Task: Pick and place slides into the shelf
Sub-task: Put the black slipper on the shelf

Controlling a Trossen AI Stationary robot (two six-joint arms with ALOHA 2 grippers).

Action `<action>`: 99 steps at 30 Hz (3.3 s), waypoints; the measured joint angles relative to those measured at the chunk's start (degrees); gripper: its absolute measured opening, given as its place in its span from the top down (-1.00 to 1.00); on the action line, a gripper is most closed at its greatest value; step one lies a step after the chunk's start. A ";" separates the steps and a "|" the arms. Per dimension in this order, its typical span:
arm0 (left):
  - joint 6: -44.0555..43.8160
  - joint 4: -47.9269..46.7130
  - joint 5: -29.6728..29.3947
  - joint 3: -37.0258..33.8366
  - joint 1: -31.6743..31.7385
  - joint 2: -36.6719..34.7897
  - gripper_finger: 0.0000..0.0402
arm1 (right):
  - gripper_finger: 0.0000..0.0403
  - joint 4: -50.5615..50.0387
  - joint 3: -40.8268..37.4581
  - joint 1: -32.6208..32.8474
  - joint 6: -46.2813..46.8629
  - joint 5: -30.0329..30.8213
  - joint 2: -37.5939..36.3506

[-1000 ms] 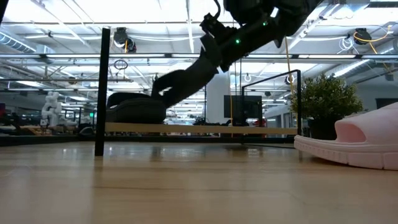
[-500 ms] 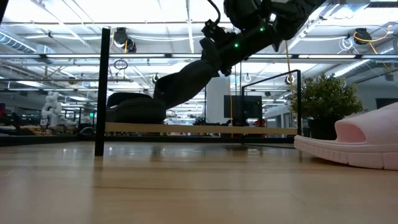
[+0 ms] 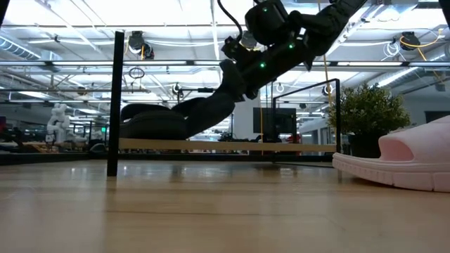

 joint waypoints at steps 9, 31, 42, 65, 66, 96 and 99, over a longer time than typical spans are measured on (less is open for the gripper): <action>0.02 -0.02 0.00 0.00 0.00 0.00 0.77 | 1.00 -1.25 0.00 0.93 -0.04 -0.11 0.00; 1.57 -0.06 0.00 0.00 0.33 0.00 0.77 | 1.00 -8.54 0.00 1.16 -1.77 1.14 -0.92; 1.57 -0.06 0.02 0.00 0.33 0.00 0.77 | 1.00 -8.98 -0.98 2.61 -1.51 1.09 -0.92; 1.53 -0.08 0.17 0.00 0.33 0.00 0.77 | 1.00 -5.00 -2.58 2.23 -6.39 -4.88 -0.96; 1.53 -0.08 0.17 0.00 0.33 0.00 0.77 | 1.00 -5.00 -2.58 2.09 -6.49 -5.58 -0.96; 2.12 -0.45 0.09 0.00 0.33 0.02 0.77 | 1.00 -2.51 -3.23 1.55 -4.42 -8.09 -3.10; 2.08 -0.20 0.09 0.00 0.33 0.02 0.77 | 1.00 -2.77 -3.23 1.55 -3.85 -8.07 -3.10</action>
